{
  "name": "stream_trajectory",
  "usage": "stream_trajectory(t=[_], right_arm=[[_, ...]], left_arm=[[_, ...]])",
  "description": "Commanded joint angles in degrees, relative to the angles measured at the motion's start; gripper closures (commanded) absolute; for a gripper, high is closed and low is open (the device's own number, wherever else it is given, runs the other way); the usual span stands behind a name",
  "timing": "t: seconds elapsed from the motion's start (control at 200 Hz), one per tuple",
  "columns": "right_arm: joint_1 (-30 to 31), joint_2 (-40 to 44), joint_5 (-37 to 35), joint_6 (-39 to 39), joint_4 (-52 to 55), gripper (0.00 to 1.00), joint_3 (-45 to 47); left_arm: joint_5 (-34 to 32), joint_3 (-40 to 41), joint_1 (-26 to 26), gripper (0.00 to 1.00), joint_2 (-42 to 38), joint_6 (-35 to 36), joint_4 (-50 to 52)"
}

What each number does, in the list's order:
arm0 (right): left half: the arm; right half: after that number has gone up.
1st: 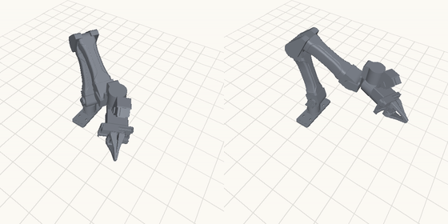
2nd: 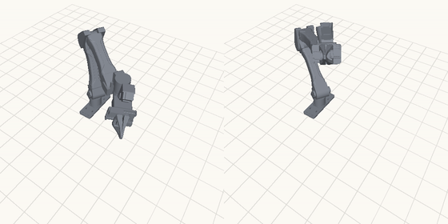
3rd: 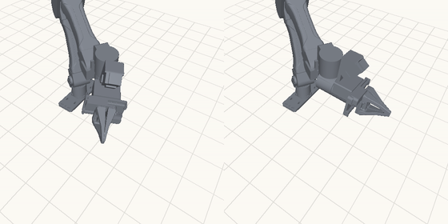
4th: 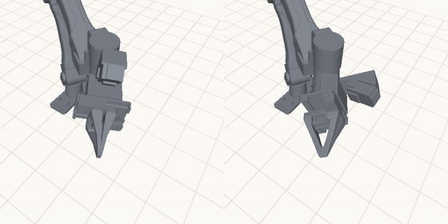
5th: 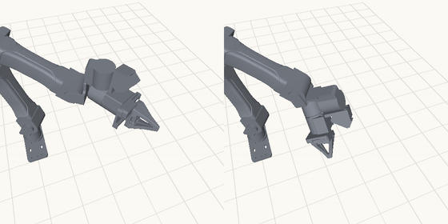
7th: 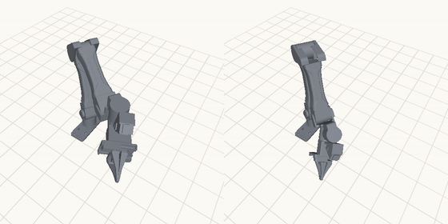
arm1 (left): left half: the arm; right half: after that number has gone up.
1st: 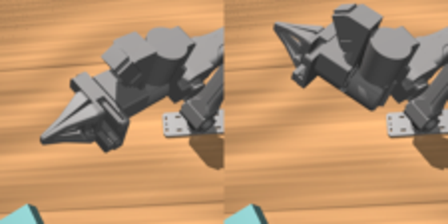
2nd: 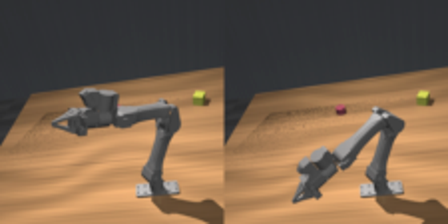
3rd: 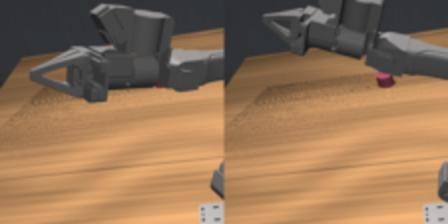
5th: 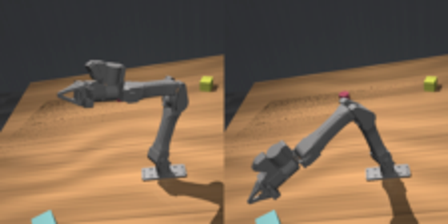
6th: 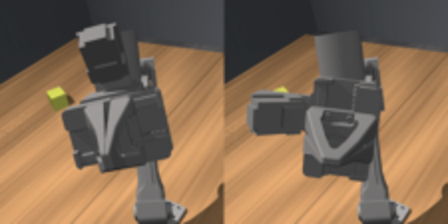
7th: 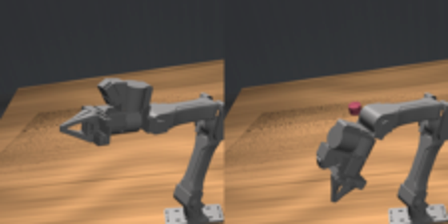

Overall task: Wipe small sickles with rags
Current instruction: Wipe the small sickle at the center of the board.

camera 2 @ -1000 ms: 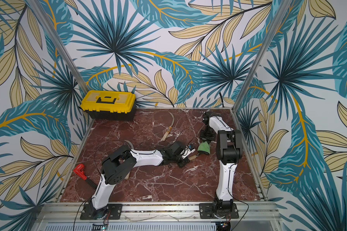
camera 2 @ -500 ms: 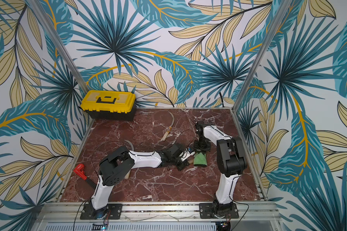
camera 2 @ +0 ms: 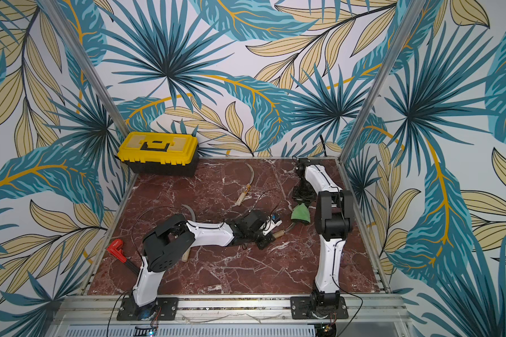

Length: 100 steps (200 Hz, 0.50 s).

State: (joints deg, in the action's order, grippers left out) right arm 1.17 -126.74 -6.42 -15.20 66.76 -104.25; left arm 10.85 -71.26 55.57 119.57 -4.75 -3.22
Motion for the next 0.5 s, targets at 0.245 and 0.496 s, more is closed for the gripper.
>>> stream_trajectory(t=[0.245, 0.496], right_arm=[[2.2, -3.1, 2.4, 3.6, 5.2, 0.96, 7.2], [7.4, 6.8, 10.4, 4.0, 0.3, 0.96, 23.4]], left_arm=[[-1.4, 1.4, 0.2, 1.0, 1.0, -1.7, 4.0], [-1.3, 1.2, 0.3, 1.0, 2.2, -2.3, 2.7]])
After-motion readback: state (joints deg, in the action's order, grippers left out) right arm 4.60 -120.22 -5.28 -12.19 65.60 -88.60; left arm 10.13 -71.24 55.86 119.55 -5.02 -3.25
